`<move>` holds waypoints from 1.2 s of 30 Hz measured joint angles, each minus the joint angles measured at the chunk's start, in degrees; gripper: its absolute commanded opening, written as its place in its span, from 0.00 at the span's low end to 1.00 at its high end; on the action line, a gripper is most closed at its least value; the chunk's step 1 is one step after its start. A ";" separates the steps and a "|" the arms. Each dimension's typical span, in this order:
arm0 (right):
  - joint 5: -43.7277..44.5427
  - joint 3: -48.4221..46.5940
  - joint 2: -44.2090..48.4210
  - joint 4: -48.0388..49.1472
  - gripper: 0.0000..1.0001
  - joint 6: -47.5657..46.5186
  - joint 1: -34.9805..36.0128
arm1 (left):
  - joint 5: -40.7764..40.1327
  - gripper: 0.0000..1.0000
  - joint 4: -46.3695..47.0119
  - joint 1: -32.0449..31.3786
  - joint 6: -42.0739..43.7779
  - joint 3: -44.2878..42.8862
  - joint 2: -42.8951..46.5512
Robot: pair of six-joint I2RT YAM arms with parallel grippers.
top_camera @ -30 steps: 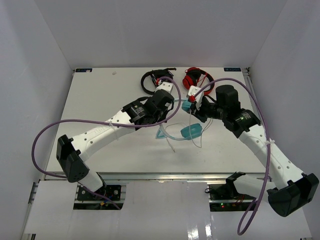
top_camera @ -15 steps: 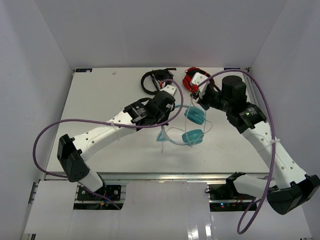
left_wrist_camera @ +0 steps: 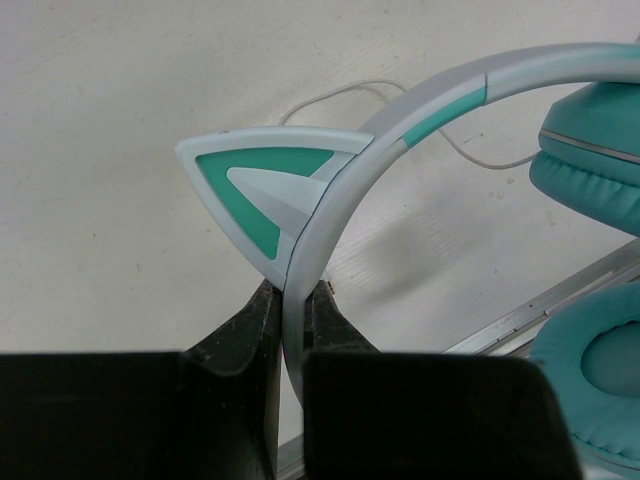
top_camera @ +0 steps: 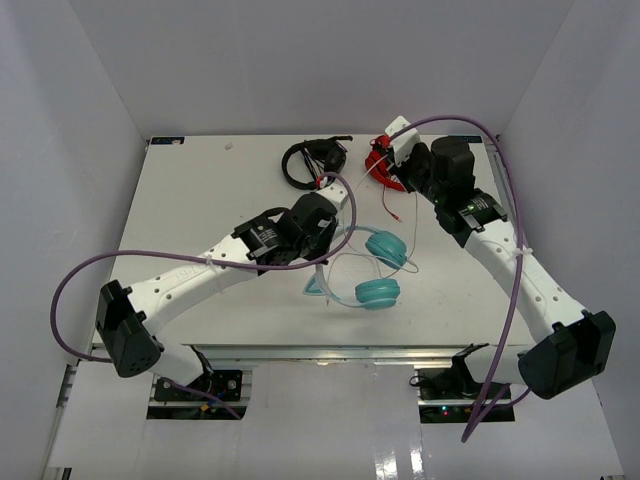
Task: Wrap the headphones
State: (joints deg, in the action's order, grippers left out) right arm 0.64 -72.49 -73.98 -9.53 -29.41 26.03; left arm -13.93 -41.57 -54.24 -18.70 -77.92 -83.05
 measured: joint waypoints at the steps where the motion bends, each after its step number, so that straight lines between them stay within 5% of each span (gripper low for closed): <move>1: 0.26 0.18 -0.21 0.65 0.08 0.37 -0.16 | 0.31 0.00 0.35 0.00 0.19 0.26 0.75; 22: -11.92 10.62 -3.56 3.90 0.08 16.55 -11.00 | 1.21 0.00 4.91 -0.02 -1.83 0.66 9.10; 36: -24.03 24.60 6.57 13.24 0.08 27.09 -15.57 | -3.01 0.00 7.36 -0.04 -7.22 0.09 10.30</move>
State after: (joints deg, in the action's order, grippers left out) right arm -23.39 -47.89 -67.41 3.71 -2.32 10.46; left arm -16.94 -34.21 -54.28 -25.92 -77.83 -72.75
